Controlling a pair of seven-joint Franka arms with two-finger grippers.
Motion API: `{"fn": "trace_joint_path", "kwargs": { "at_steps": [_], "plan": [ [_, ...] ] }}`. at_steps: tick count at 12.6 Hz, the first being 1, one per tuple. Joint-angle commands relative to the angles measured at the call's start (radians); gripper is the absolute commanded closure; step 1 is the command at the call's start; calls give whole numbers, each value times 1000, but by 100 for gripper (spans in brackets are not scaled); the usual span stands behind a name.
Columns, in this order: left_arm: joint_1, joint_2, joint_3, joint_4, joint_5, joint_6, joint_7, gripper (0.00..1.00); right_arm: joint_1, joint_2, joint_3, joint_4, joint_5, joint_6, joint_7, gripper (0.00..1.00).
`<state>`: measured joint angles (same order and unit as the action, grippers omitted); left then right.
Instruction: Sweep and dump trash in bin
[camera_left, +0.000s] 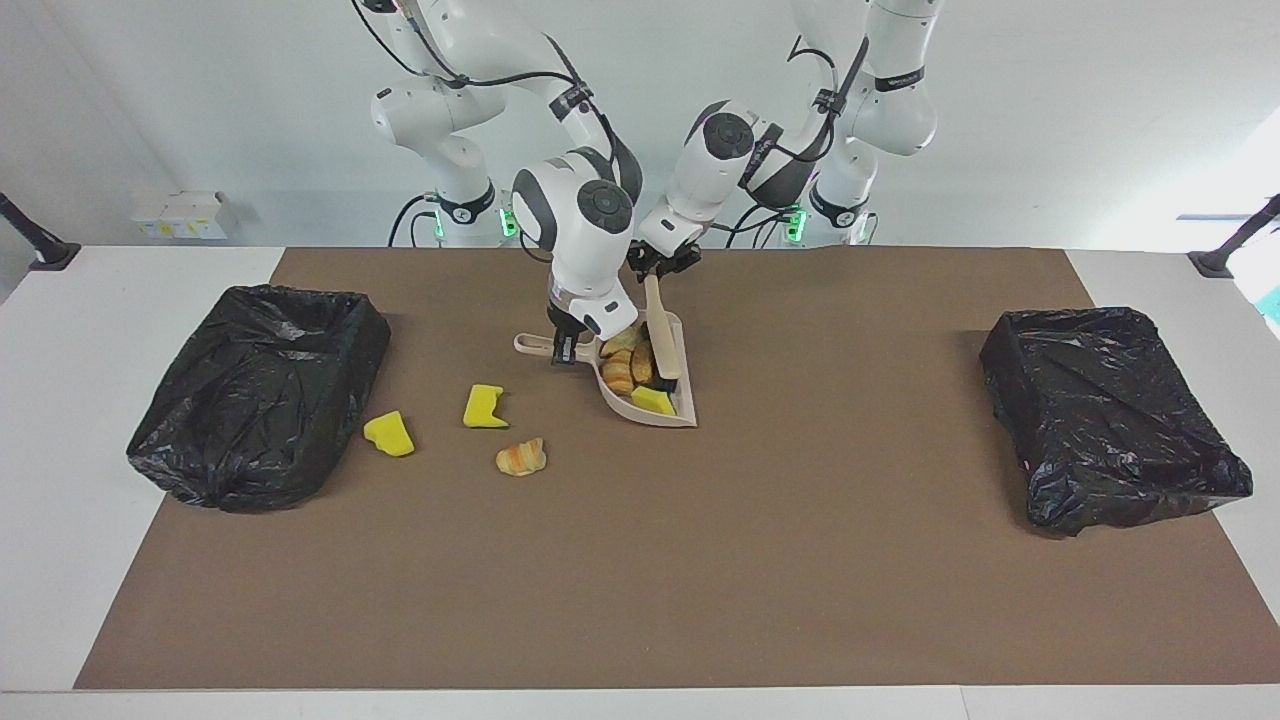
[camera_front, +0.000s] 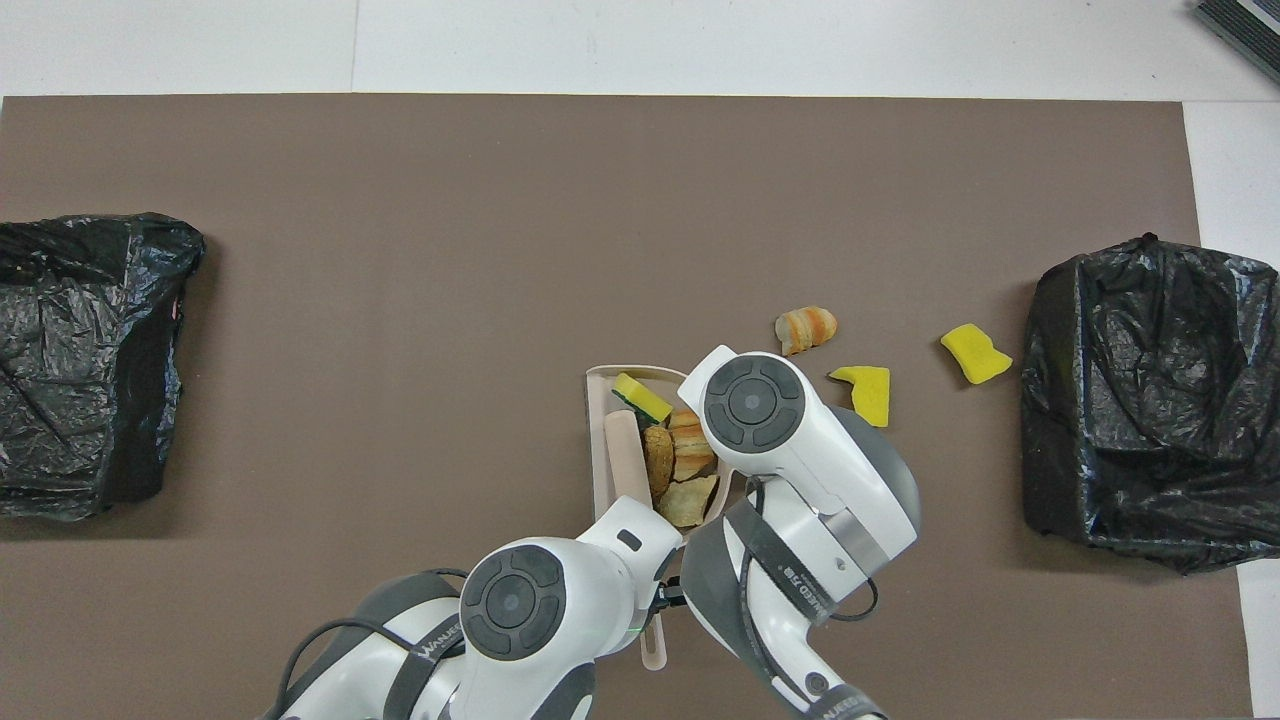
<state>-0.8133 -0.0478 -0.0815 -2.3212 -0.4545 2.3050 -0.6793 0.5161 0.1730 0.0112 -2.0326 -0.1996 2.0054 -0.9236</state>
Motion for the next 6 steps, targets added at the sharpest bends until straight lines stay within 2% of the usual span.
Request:
{"fn": "trace_joint_path", "kwargs": {
  "at_steps": [1, 5, 6],
  "plan": [
    [32, 0, 14, 28, -21, -152, -81, 100, -31, -7, 6, 12, 25, 26, -3, 100],
    [101, -53, 19, 86, 8, -289, -91, 100, -100, -35, 6, 25, 121, 26, -125, 100],
    [112, -70, 19, 107, 66, -326, -91, 100, -108, -41, 4, 26, 143, 26, -151, 100]
  ]
}}
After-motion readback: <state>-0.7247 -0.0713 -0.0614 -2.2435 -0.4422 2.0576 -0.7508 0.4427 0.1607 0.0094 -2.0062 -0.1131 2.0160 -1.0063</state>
